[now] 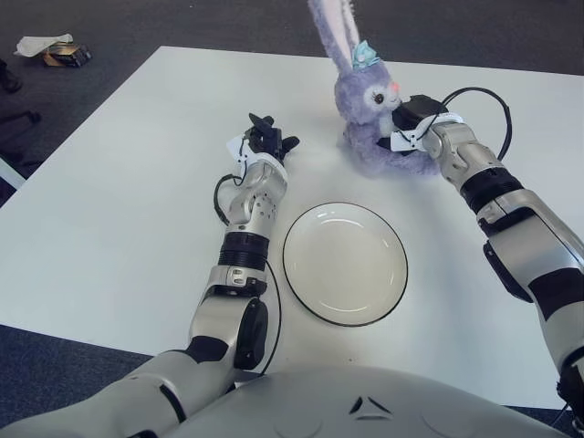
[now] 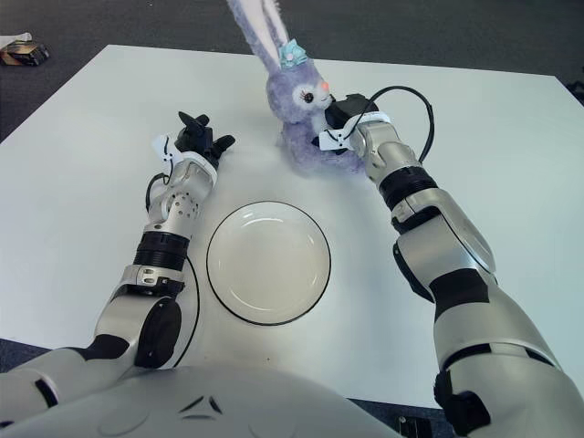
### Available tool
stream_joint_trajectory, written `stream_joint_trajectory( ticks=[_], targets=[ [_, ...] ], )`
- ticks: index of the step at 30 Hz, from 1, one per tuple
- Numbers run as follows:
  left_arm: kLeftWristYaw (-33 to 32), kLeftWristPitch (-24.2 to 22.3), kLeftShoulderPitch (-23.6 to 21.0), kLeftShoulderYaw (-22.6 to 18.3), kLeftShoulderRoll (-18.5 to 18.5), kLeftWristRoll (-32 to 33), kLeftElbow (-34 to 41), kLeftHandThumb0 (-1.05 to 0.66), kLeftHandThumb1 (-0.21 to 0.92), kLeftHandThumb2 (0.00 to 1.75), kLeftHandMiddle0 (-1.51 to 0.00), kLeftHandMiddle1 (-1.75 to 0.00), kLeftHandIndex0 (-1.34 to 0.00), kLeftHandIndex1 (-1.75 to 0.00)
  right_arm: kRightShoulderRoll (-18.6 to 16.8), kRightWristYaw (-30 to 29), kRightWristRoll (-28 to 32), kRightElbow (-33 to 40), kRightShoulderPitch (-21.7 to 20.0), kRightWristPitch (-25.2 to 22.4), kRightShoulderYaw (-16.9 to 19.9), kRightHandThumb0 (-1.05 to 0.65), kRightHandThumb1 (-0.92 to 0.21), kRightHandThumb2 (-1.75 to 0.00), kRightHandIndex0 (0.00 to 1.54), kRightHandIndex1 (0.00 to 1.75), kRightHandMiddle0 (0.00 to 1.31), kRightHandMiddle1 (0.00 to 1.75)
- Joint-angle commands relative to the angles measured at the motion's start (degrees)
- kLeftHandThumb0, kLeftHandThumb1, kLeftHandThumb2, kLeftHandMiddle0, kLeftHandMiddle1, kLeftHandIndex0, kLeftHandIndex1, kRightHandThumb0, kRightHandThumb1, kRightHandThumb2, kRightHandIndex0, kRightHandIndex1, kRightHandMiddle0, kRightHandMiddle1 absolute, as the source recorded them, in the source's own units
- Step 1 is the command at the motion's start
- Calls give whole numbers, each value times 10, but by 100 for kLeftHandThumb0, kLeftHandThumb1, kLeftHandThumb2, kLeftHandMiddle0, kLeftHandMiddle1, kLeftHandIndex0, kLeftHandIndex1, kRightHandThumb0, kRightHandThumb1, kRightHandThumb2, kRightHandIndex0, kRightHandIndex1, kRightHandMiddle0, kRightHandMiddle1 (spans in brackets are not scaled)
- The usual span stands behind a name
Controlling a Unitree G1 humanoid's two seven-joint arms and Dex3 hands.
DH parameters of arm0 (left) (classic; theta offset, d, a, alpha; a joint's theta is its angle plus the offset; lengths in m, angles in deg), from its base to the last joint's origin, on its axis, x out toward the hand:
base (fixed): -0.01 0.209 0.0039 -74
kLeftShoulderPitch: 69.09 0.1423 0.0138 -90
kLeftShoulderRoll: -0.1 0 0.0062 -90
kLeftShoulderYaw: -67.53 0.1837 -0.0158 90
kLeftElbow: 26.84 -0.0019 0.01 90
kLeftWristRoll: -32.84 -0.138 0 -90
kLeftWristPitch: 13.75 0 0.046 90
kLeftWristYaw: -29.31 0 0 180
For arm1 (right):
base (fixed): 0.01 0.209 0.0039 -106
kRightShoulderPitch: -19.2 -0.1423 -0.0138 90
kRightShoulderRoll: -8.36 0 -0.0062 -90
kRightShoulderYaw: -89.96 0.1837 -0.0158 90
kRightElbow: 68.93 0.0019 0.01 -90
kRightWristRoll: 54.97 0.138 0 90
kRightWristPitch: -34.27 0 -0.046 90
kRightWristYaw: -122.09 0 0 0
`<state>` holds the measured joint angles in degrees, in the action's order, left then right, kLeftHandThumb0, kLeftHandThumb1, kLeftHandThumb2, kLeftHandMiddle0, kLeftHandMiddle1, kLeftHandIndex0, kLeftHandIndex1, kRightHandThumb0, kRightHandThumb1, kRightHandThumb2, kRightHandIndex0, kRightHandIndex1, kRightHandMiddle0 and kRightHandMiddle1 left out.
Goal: Put the doll into the plate.
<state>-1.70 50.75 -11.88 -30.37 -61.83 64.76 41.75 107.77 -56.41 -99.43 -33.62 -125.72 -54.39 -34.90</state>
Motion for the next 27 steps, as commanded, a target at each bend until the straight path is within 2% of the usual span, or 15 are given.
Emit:
stream_joint_trajectory(
  ticks=[1,8,10,13,18,24,27],
  targets=[
    [-28,-23,-43,-9,38,-16,-21,-70,92,83,-24,-175,-19,-175,-11,-21,1,-27,39,7,2,0,-22,-136,65,152,61,175],
    [1,-12,-38,-13,14,-28,-31,-68,92,83,-30,-175,-24,-175,-17,-96,30,-63,53,67,33,0,-7,-148,87,138,67,175],
    [20,-6,-36,-16,-2,-31,-40,-51,81,81,-33,-175,-28,-175,-16,-111,33,-73,54,84,37,0,-2,-153,92,136,69,175],
    [61,11,-25,-17,-35,-45,-57,-42,76,78,-36,-175,-29,-175,-12,-134,44,-88,58,119,47,0,3,-159,96,138,71,175],
    [107,41,3,-10,-65,-84,-65,-39,76,75,-37,-175,-29,-175,-12,-159,73,-103,67,158,77,0,6,-164,99,142,70,175],
    [192,101,51,-15,-124,-128,-97,-38,76,75,-36,-175,-29,-175,-2,-183,86,-89,78,177,96,0,7,-167,96,152,69,175],
    [216,127,54,-19,-139,-145,-123,-38,76,75,-37,-175,-29,-175,2,-185,87,-83,80,182,101,0,6,-168,95,154,69,175]
  ],
)
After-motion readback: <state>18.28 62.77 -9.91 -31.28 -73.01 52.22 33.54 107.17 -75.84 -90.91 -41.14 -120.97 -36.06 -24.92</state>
